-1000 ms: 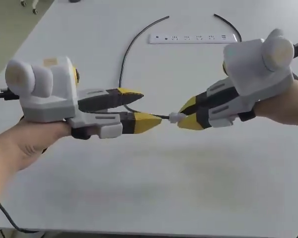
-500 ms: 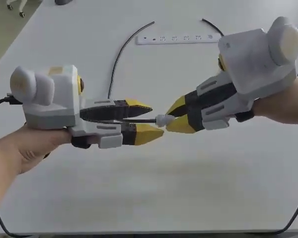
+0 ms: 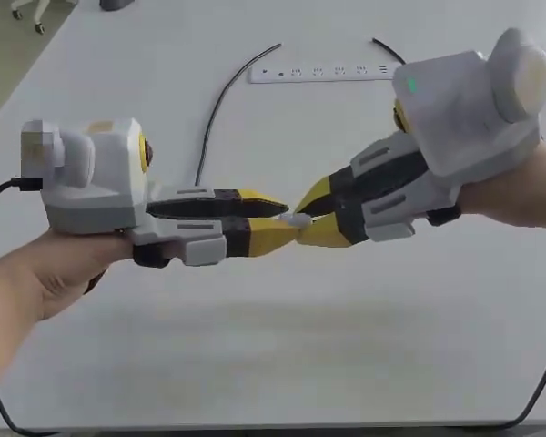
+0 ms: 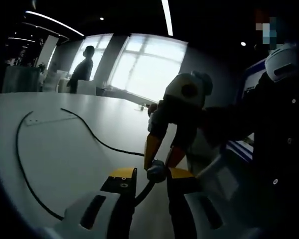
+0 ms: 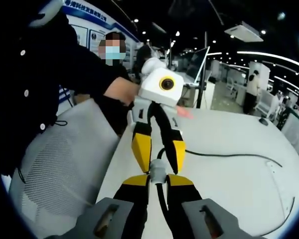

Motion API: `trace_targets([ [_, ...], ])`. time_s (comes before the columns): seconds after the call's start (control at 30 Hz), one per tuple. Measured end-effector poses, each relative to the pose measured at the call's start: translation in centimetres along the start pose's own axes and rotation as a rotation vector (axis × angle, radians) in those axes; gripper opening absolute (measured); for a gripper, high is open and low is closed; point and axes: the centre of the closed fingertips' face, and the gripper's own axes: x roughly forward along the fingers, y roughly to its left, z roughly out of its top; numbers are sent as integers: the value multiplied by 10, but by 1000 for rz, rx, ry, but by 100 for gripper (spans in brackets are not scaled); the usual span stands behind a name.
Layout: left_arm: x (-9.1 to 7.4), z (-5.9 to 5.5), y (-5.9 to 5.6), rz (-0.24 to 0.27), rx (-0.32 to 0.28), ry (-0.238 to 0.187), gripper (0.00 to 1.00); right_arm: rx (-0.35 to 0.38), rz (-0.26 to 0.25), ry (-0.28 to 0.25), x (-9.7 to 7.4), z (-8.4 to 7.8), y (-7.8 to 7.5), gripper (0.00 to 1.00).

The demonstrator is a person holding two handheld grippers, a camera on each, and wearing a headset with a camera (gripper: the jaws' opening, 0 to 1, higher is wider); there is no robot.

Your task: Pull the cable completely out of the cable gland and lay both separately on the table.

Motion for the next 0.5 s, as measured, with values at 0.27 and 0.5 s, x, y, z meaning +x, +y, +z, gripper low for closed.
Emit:
trace_targets([
  [0.27,-4,0,-4,-22,-32,-5,22,-19,6,-5,-1,3,2,8],
  [0.5,-4,-2,-8,-49,-49,2,16,-34,9,2,1,4,3,8],
])
